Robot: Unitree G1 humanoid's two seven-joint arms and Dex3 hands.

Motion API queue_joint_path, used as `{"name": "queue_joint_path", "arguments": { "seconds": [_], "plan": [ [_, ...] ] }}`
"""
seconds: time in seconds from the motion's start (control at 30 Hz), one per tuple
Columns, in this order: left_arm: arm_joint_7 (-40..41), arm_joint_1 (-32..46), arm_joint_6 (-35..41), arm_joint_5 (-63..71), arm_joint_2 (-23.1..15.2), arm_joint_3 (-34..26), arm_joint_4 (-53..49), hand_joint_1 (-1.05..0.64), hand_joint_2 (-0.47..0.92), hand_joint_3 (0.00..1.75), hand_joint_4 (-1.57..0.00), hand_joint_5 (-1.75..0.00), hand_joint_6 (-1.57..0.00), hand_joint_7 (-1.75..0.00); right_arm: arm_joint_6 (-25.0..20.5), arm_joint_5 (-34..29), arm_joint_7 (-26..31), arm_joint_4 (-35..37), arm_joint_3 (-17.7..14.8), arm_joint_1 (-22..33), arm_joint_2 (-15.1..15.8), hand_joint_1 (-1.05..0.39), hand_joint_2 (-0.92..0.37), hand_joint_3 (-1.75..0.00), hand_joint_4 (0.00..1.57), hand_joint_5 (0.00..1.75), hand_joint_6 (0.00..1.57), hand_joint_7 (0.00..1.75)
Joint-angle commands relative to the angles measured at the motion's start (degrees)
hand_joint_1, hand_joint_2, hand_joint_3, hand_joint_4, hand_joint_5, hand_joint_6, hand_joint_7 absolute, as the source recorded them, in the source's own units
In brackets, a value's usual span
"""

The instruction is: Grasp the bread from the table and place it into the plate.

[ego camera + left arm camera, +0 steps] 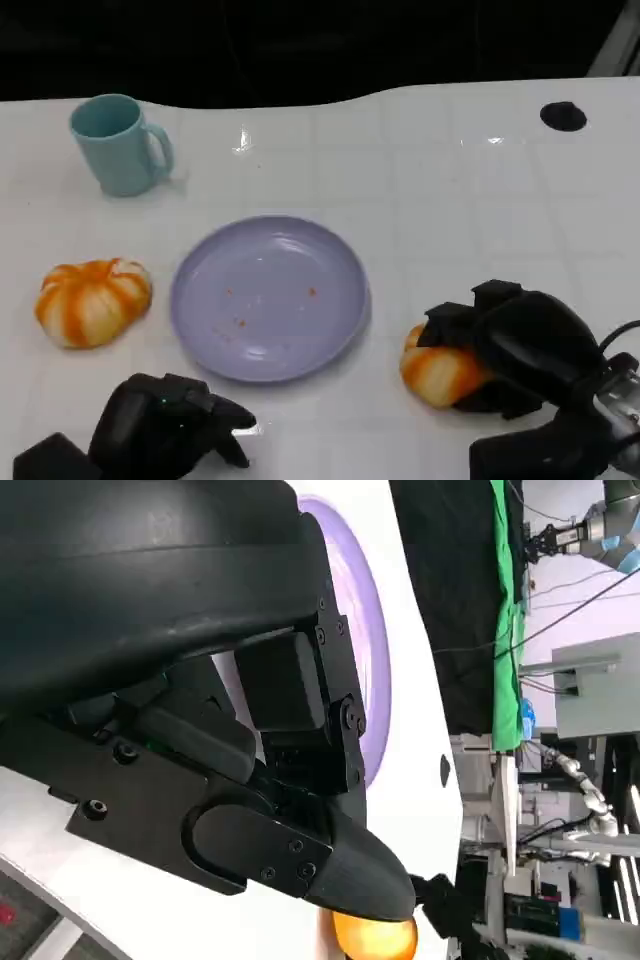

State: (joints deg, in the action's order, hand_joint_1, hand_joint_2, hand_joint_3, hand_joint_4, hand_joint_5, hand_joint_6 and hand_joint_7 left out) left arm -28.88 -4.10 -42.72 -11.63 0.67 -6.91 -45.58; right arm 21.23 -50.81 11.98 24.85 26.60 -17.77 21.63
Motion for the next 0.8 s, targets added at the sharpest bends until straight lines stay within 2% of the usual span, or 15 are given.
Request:
{"name": "queue_joint_path", "arguments": {
  "seconds": [0.03,0.07,0.13,0.23,0.3,0.37,0.5,0.63,0.8],
  "plan": [
    [0.8,-0.1,-0.1,0.2,-0.8,-0.3,-0.5,-1.05,0.92,0.07,-1.35,-0.92,-1.57,-0.22,0.3,0.3,5.2,3.5,-0.1,-1.3,-0.7,-0.31,-0.64,-0.94,0.85,1.75,0.74,1.41],
    [0.8,-0.1,-0.1,0.1,-0.8,-0.3,-0.6,-1.05,0.92,0.07,-1.35,-0.92,-1.57,-0.22,0.8,0.5,6.8,4.2,-0.2,-1.6,-1.1,-0.30,-0.62,-0.95,0.86,1.75,0.74,1.42],
    [0.6,-0.1,-0.1,-0.2,-0.7,-0.4,-0.8,-1.05,0.92,0.07,-1.35,-0.92,-1.57,-0.22,2.4,1.1,9.7,5.6,-0.4,-2.1,-1.6,-0.27,-0.55,-1.01,0.87,1.75,0.67,1.64],
    [0.6,-0.1,-0.1,-0.3,-0.8,-0.6,-0.9,-1.05,0.92,0.06,-1.35,-0.92,-1.57,-0.22,4.4,3.7,11.8,6.9,-1.4,-2.9,-2.8,-0.26,-0.52,-1.05,0.88,1.75,0.63,1.73],
    [1.2,-0.2,0.0,0.0,-0.9,-0.6,-0.8,-1.05,0.92,0.06,-1.35,-0.92,-1.57,-0.22,6.0,5.8,12.9,7.8,-2.2,-3.6,-3.9,-0.24,-0.49,-1.09,0.90,1.75,0.67,1.70],
    [1.4,-0.4,-0.1,0.3,-1.2,-0.6,-1.1,-1.05,0.92,0.07,-1.36,-0.93,-1.57,-0.24,6.9,7.1,13.9,8.0,-2.6,-4.8,-5.0,-0.21,-0.40,-1.18,0.92,1.75,0.69,1.73],
    [0.7,-1.0,0.0,-0.1,-1.2,-0.6,-2.0,-1.05,0.92,0.08,-1.35,-0.93,-1.57,-0.24,8.4,10.6,13.0,7.9,-3.7,-7.3,-7.4,-0.19,-0.32,-1.27,0.95,1.75,0.70,1.75],
    [1.0,-1.2,0.0,0.2,-1.2,-0.4,-2.4,-1.05,0.92,0.07,-1.35,-0.93,-1.57,-0.24,7.5,12.5,11.1,6.2,-4.2,-8.8,-9.8,-0.15,-0.24,-1.42,0.98,1.75,0.79,1.62],
    [1.3,-1.3,0.6,0.1,-1.1,-0.4,-2.4,-1.05,0.92,0.06,-1.36,-0.93,-1.57,-0.24,7.5,13.5,9.8,6.3,-3.8,-10.6,-12.8,-0.06,-0.21,-1.46,0.99,1.75,0.80,1.62]
  ]
}}
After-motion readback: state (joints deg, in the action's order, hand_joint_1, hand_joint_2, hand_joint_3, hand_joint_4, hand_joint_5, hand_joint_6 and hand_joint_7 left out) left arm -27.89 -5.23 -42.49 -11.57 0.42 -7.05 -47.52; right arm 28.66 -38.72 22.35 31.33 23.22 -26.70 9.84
